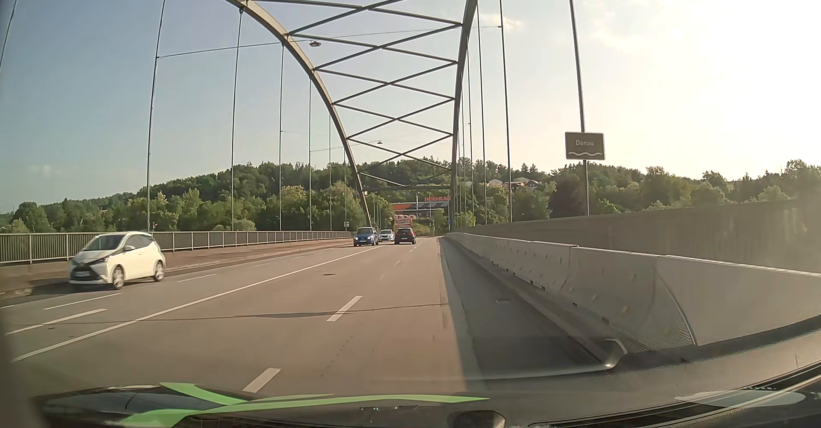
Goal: Follow the waypoints while adhering to traffic rules and regulations
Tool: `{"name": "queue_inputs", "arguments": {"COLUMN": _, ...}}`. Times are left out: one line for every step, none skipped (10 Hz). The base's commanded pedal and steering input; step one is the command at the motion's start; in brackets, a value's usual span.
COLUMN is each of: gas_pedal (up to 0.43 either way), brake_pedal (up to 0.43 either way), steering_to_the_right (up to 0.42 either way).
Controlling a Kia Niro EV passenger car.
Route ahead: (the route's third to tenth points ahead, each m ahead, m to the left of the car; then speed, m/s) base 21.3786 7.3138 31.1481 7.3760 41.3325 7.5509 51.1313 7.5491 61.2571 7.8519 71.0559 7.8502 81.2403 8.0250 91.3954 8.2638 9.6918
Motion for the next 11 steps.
{"name": "queue_inputs", "arguments": {"gas_pedal": 0.138, "brake_pedal": 0.000, "steering_to_the_right": -0.005}}
{"name": "queue_inputs", "arguments": {"gas_pedal": 0.138, "brake_pedal": 0.000, "steering_to_the_right": -0.005}}
{"name": "queue_inputs", "arguments": {"gas_pedal": 0.150, "brake_pedal": 0.000, "steering_to_the_right": -0.005}}
{"name": "queue_inputs", "arguments": {"gas_pedal": 0.157, "brake_pedal": 0.000, "steering_to_the_right": -0.004}}
{"name": "queue_inputs", "arguments": {"gas_pedal": 0.157, "brake_pedal": 0.000, "steering_to_the_right": -0.005}}
{"name": "queue_inputs", "arguments": {"gas_pedal": 0.157, "brake_pedal": 0.000, "steering_to_the_right": -0.005}}
{"name": "queue_inputs", "arguments": {"gas_pedal": 0.157, "brake_pedal": 0.000, "steering_to_the_right": -0.006}}
{"name": "queue_inputs", "arguments": {"gas_pedal": 0.169, "brake_pedal": 0.000, "steering_to_the_right": -0.008}}
{"name": "queue_inputs", "arguments": {"gas_pedal": 0.169, "brake_pedal": 0.000, "steering_to_the_right": -0.009}}
{"name": "queue_inputs", "arguments": {"gas_pedal": 0.177, "brake_pedal": 0.000, "steering_to_the_right": -0.009}}
{"name": "queue_inputs", "arguments": {"gas_pedal": 0.177, "brake_pedal": 0.000, "steering_to_the_right": -0.009}}
